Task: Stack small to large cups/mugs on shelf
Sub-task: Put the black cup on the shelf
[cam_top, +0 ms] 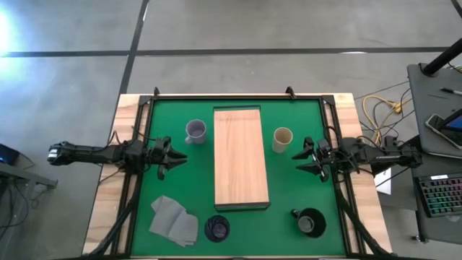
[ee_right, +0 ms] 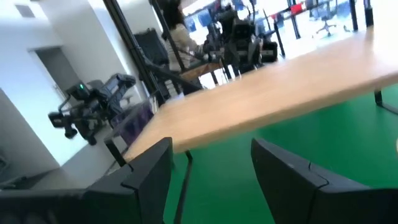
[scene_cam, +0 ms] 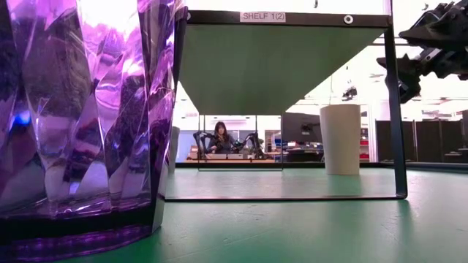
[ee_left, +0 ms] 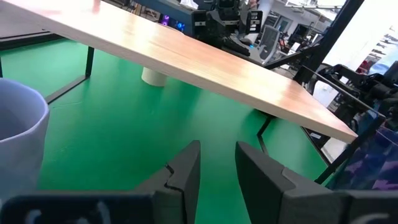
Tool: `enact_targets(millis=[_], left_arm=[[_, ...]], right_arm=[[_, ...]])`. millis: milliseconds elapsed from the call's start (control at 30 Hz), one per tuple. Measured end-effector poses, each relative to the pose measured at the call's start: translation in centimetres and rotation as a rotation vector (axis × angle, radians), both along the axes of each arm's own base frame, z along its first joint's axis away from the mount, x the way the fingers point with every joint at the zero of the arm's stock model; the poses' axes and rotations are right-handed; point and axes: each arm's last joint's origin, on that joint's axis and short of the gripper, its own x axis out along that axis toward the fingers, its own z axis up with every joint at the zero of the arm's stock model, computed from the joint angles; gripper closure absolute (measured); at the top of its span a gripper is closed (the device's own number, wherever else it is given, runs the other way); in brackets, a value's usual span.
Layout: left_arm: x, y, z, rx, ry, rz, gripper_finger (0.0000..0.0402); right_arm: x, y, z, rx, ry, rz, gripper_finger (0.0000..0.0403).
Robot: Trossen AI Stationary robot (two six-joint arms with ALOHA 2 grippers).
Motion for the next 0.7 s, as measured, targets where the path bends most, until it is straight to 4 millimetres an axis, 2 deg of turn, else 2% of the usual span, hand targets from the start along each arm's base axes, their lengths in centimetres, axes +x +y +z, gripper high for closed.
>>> enact_targets(millis=[167, 300, 400, 600, 700], left_arm=[[0.0, 0.0, 0.0, 0.000, 0.000, -0.001, 0.0314], [0.0, 0.0, 0.0, 0.000, -0.001, -0.001, 0.0314], [0.0, 0.0, 0.0, 0.000, -0.001, -0.001, 0.0314], [0.0, 0.0, 0.0, 0.000, 0.001, -0.002, 0.0314], [0.0, 0.0, 0.0, -0.001, -0.001, -0.003, 0.0314]], right_arm=[[-0.3, -0.7, 2.3, 0.056, -0.240, -0.219, 0.0191], [-0.9, -0.8, 3.8, 0.207, -0.401, -0.238, 0.0191], [-0.8, -0.9, 3.7, 0.260, -0.387, -0.249, 0.0191], [-0.5, -0.6, 3.1, 0.447, -0.283, -0.093, 0.0191], [-0.5, -0.5, 2.9, 0.449, -0.259, -0.084, 0.0191]])
